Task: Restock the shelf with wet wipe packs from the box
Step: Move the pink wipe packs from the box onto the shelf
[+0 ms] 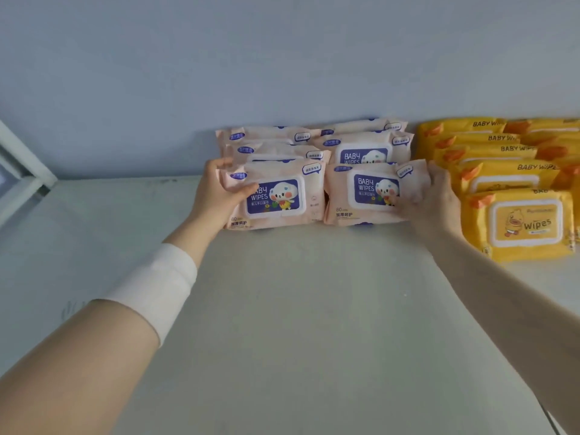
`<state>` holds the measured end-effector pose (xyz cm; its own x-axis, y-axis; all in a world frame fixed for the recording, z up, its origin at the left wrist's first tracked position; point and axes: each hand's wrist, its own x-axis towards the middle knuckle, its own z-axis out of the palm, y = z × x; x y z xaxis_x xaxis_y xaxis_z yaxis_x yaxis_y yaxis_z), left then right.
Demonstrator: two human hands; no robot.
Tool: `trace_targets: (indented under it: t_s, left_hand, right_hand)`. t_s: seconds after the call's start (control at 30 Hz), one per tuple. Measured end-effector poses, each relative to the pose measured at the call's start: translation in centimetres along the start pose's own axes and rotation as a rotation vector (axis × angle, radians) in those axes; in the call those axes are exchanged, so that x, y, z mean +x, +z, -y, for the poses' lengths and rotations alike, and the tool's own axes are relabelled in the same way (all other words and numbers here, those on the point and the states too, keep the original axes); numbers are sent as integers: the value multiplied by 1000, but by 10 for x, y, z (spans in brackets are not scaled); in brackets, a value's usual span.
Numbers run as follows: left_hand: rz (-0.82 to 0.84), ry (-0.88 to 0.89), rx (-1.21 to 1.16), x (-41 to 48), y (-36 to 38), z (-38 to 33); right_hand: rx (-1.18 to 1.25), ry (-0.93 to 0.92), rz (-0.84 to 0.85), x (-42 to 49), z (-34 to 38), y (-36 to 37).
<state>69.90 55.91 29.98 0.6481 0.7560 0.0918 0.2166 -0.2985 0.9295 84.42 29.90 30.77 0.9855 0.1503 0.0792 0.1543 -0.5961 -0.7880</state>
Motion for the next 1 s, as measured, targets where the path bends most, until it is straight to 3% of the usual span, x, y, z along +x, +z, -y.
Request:
trace_targets:
  t_s: [0.1,0.2,0.43,0.53,0.73,1.0]
  left_hand:
    - [-79,49,198,-9,4,-7]
    - [-119,230,622,-28,10,-25]
    - [240,709,1113,-119,94,-121]
    - [325,816,1146,-190,159,-170]
    - [519,1100,1111,-357,319,-255]
    - [875,1368,1063,-553,507,-293]
  right_hand:
    - [-253,-163,-78,-9,5,3]
    - [-500,-334,-39,-17,9,-5]
    - [-733,-500,81,-59,-27,-110]
    - [-845,-423,100,-86,-77,-189]
    - [-1035,-78,74,-158,-218,-379]
    - [-1039,347,16,-240,-392,-553]
